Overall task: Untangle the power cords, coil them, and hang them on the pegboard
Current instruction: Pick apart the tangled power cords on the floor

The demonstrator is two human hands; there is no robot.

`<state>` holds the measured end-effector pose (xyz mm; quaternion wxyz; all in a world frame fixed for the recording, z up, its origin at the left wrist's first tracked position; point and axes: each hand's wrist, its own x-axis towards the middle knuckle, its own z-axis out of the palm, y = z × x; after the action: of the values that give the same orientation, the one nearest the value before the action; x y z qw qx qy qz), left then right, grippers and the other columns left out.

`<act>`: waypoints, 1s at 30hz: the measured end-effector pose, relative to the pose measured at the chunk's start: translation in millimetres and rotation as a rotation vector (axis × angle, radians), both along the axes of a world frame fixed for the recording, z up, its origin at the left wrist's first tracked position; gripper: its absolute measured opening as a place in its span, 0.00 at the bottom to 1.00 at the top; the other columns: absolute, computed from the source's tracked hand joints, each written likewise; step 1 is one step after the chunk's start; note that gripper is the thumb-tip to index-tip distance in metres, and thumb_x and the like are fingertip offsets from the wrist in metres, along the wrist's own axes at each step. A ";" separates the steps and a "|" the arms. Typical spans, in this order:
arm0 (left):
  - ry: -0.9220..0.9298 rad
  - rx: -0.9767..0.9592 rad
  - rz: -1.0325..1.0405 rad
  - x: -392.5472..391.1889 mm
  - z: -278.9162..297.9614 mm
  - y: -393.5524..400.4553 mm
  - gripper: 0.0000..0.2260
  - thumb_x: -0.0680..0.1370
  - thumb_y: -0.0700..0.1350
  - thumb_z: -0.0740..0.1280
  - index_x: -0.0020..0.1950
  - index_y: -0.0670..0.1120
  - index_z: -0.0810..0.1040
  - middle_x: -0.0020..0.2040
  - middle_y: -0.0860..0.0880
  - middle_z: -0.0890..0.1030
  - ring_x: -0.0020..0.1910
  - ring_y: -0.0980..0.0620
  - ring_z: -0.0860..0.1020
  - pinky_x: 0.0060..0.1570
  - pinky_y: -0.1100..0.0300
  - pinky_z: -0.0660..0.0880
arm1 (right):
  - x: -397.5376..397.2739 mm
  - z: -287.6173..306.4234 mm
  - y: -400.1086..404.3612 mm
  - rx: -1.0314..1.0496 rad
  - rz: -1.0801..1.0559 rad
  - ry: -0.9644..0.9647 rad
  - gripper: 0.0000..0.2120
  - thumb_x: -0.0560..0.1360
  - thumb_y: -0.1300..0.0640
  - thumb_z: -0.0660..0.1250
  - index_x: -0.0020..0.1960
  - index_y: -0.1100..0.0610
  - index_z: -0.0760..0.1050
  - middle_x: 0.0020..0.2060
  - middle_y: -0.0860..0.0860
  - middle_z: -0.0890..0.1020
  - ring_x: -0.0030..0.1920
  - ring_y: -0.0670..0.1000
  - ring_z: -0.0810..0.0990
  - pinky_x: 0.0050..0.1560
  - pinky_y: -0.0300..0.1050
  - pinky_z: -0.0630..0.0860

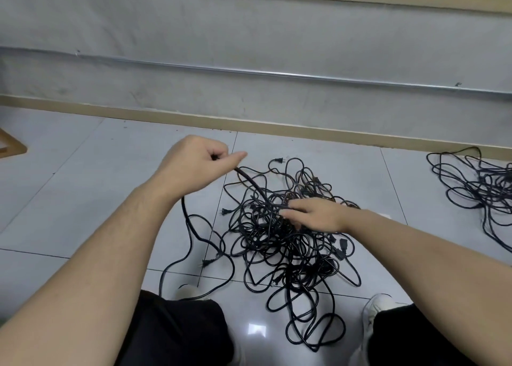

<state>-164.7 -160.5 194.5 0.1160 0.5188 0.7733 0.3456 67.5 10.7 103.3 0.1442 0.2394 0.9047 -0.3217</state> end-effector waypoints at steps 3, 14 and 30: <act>0.164 -0.214 0.185 -20.4 0.0 -5.2 0.26 0.78 0.61 0.68 0.31 0.44 0.69 0.23 0.51 0.66 0.28 0.49 0.66 0.32 0.57 0.61 | 6.8 -5.0 10.4 0.039 -0.102 0.020 0.24 0.82 0.35 0.54 0.42 0.54 0.73 0.39 0.50 0.80 0.44 0.52 0.79 0.53 0.49 0.76; -0.274 -0.386 -0.159 -1.2 -28.7 8.1 0.30 0.78 0.63 0.67 0.77 0.61 0.62 0.50 0.52 0.83 0.34 0.57 0.77 0.39 0.64 0.73 | -38.5 68.3 -18.5 -0.147 -0.312 0.522 0.22 0.83 0.40 0.59 0.35 0.52 0.68 0.26 0.44 0.67 0.27 0.43 0.65 0.34 0.42 0.66; -0.190 -0.201 -0.146 5.7 0.7 2.5 0.21 0.63 0.65 0.76 0.34 0.48 0.82 0.28 0.54 0.72 0.28 0.57 0.65 0.30 0.64 0.60 | -6.7 29.2 6.0 -0.143 -0.060 0.056 0.33 0.69 0.22 0.62 0.45 0.52 0.80 0.37 0.45 0.79 0.38 0.45 0.74 0.46 0.46 0.70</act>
<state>-159.1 -158.1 195.2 0.2649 0.5242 0.7498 0.3048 60.8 16.7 132.5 0.1257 0.2463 0.8755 -0.3962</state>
